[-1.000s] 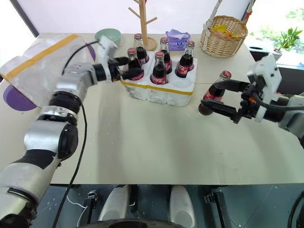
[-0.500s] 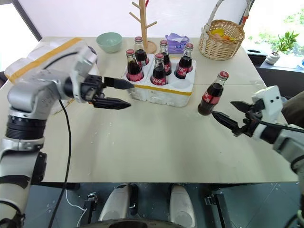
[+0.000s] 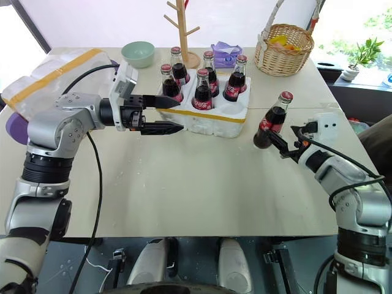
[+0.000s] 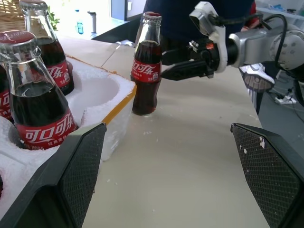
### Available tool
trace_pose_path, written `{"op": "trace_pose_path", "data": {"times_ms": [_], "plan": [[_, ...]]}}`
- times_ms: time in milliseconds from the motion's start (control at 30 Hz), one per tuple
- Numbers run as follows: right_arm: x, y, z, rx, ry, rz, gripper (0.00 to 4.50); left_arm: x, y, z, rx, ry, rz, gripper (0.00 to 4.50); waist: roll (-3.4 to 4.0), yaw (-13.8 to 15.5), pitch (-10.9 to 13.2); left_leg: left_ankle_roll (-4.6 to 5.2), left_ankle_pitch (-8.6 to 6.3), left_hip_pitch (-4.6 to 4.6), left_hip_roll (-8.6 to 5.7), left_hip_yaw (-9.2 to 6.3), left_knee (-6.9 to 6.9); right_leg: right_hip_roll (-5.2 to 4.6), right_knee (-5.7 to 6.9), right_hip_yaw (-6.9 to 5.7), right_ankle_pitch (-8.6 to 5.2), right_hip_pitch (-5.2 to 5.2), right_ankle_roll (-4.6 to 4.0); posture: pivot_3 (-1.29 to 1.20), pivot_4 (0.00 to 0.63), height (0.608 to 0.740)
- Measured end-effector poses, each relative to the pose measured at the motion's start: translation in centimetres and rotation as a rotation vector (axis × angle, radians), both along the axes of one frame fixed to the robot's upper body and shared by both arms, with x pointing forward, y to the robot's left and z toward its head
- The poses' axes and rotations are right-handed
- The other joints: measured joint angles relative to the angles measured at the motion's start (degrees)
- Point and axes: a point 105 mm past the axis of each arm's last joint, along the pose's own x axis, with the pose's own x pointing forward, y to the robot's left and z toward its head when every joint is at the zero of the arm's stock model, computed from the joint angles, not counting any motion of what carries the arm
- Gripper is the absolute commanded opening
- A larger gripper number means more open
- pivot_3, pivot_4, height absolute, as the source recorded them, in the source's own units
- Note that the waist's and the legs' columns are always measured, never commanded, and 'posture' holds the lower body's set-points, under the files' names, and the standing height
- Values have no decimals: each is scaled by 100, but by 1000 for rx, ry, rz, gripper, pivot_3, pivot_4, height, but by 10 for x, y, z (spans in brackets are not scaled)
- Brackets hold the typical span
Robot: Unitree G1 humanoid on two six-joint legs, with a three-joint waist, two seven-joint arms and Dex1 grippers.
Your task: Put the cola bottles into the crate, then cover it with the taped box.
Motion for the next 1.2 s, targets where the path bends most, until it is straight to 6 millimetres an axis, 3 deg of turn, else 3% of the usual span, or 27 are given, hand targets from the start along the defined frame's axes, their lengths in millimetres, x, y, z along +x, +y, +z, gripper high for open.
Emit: {"op": "trace_pose_path", "data": {"times_ms": [267,433,567,667,833,900,1000,1200], "plan": [[34,8,-9,13,23,36,4500,1,-1,1,-3,-20,5,4398,0,2,0,0,0,-1,0,0,-5,0,-1,-1,5,0,12,0,150,740],[39,11,-14,13,27,59,2842,3,0,1,-3,-24,21,4500,1,0,1,0,0,-1,0,0,-5,0,-1,-1,7,0,14,0,150,740],[38,13,-11,-3,19,69,2871,4,4,3,3,-29,41,4500,7,-16,5,0,0,-3,0,1,-6,0,0,0,9,-6,17,0,150,740],[40,17,8,-13,-23,91,2871,6,8,4,-1,-35,68,4500,19,-40,12,0,0,-6,0,2,-6,0,1,0,10,-10,19,0,150,740],[48,36,89,-33,-229,154,2871,5,12,9,-33,-46,97,4500,26,-130,18,0,0,-3,3,1,-21,5,4,2,11,-18,20,0,150,740],[48,51,108,-50,-284,209,2871,5,13,9,-37,-46,110,4500,26,-125,18,0,0,-1,4,-1,-27,7,5,0,10,-18,19,0,150,740],[51,76,108,-50,-286,290,2871,7,15,5,-38,-34,129,4500,26,-115,18,0,0,-4,3,2,-27,6,2,0,10,-18,19,0,150,740],[66,101,79,-53,-186,348,2871,9,18,5,-46,-34,164,4500,24,-77,19,0,0,-14,0,5,-20,-1,-1,0,11,-19,20,0,150,740]]}}
